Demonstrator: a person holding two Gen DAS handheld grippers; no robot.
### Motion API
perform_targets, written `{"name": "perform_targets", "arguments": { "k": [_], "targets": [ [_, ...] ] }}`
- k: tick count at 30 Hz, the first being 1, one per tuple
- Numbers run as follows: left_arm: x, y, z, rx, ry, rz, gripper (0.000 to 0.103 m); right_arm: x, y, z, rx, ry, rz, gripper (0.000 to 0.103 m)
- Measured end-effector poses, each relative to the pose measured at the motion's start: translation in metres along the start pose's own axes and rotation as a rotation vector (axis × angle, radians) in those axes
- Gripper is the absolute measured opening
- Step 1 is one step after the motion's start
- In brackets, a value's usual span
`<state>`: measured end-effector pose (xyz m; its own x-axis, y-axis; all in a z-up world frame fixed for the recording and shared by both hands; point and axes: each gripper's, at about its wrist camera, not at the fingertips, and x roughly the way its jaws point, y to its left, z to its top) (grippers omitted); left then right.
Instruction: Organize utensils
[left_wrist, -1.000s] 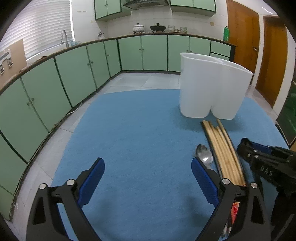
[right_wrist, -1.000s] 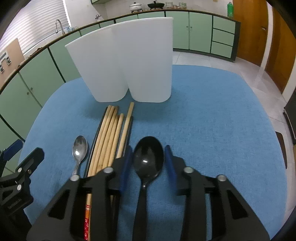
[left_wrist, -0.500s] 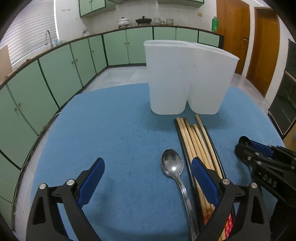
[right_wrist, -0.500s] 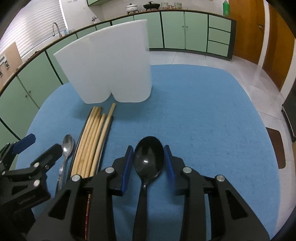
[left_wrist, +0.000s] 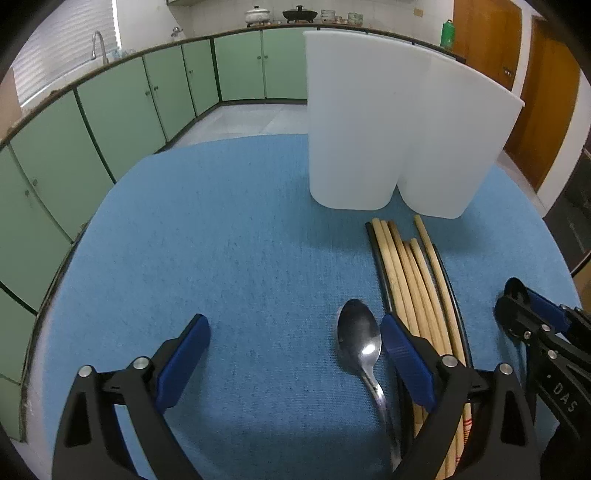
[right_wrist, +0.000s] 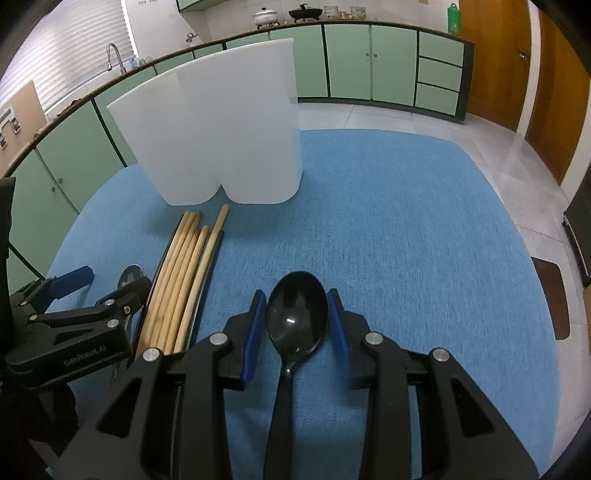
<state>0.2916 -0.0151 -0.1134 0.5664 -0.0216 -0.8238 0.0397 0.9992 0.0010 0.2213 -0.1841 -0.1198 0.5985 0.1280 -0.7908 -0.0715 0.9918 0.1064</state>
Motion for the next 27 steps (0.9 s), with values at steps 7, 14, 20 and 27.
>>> {"name": "perform_targets", "arguments": {
  "k": [7, 14, 20, 27],
  "targets": [
    [-0.002, 0.005, 0.005, -0.005, -0.015, -0.081, 0.056, 0.0, 0.004, 0.004, -0.017, 0.03, -0.012, 0.042],
    [0.0, 0.005, 0.01, -0.001, -0.034, -0.17, 0.026, -0.004, 0.004, 0.007, -0.032, 0.014, 0.006, 0.033],
    [-0.03, 0.008, -0.005, 0.022, -0.183, -0.293, 0.004, -0.031, 0.0, 0.006, -0.046, -0.142, 0.055, 0.033],
    [-0.042, 0.013, -0.014, 0.044, -0.246, -0.312, 0.001, -0.032, -0.001, 0.008, -0.064, -0.145, 0.066, 0.033]
  ]
}}
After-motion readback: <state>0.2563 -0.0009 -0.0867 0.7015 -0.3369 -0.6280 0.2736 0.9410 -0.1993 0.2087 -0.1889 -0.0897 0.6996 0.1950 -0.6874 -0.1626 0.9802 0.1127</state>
